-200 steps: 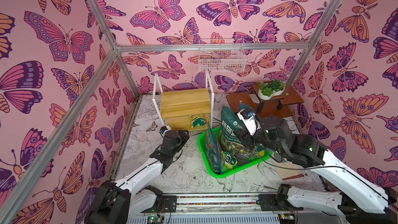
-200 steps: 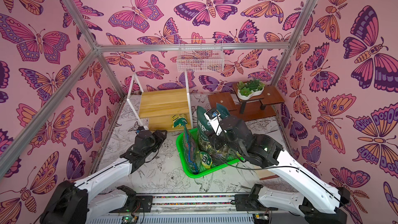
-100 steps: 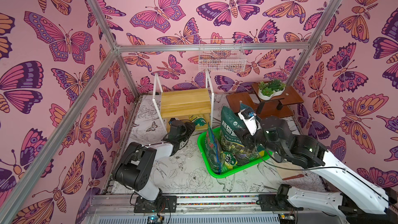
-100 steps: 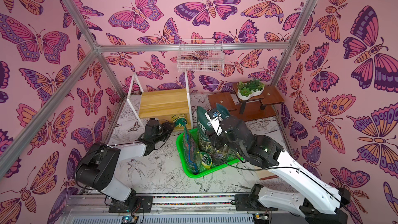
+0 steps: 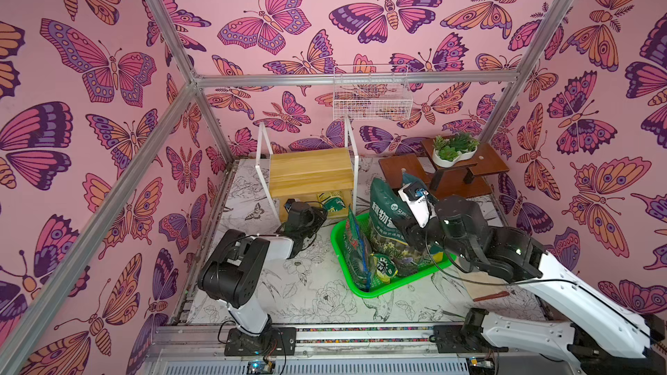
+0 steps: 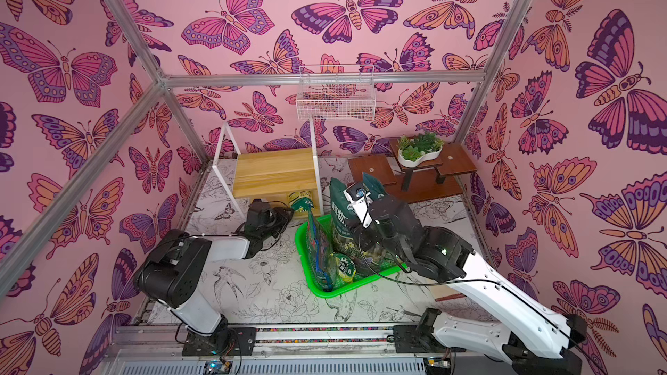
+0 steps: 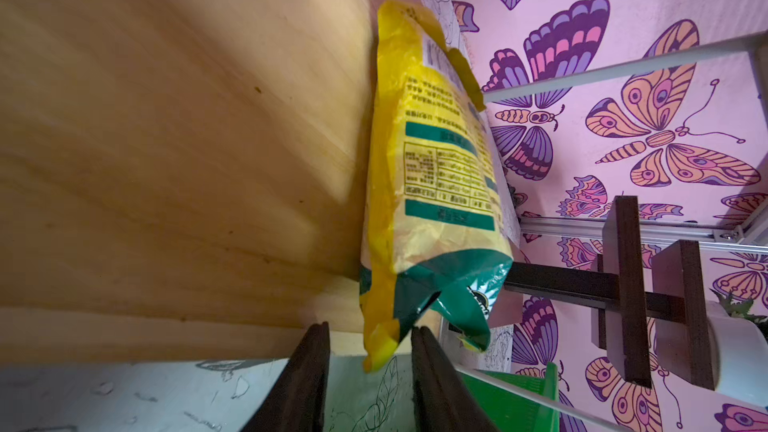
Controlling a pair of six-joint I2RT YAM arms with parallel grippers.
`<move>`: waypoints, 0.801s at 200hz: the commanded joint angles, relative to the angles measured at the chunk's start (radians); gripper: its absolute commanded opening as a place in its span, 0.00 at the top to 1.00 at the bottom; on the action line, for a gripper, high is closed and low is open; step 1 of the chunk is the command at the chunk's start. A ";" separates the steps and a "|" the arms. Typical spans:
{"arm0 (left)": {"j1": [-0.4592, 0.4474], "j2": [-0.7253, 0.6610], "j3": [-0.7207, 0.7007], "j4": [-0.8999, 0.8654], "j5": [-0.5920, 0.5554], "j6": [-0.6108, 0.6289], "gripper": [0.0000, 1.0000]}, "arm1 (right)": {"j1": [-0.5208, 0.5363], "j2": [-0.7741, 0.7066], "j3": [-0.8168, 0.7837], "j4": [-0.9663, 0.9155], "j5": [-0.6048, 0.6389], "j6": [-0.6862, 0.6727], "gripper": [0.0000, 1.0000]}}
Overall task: Take down the fertilizer bag from the shelf
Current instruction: Pick up the fertilizer bag from the shelf.
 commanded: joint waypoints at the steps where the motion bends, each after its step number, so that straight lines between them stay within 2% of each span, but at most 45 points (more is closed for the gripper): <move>1: 0.005 -0.002 0.013 0.018 -0.044 0.034 0.63 | -0.007 -0.004 -0.019 -0.023 0.001 0.019 0.41; 87: 0.007 0.057 0.077 0.018 -0.022 0.035 0.67 | -0.007 0.013 0.006 -0.038 -0.010 0.013 0.41; 113: 0.007 0.057 0.077 0.023 -0.019 0.043 0.76 | -0.007 0.013 0.009 -0.037 -0.006 0.010 0.41; 151: 0.007 0.059 0.087 0.027 -0.001 0.052 0.99 | -0.007 0.022 0.015 -0.037 -0.007 0.004 0.41; 160: 0.008 0.058 0.087 0.027 0.006 0.052 1.00 | -0.007 0.024 0.017 -0.039 -0.007 0.003 0.41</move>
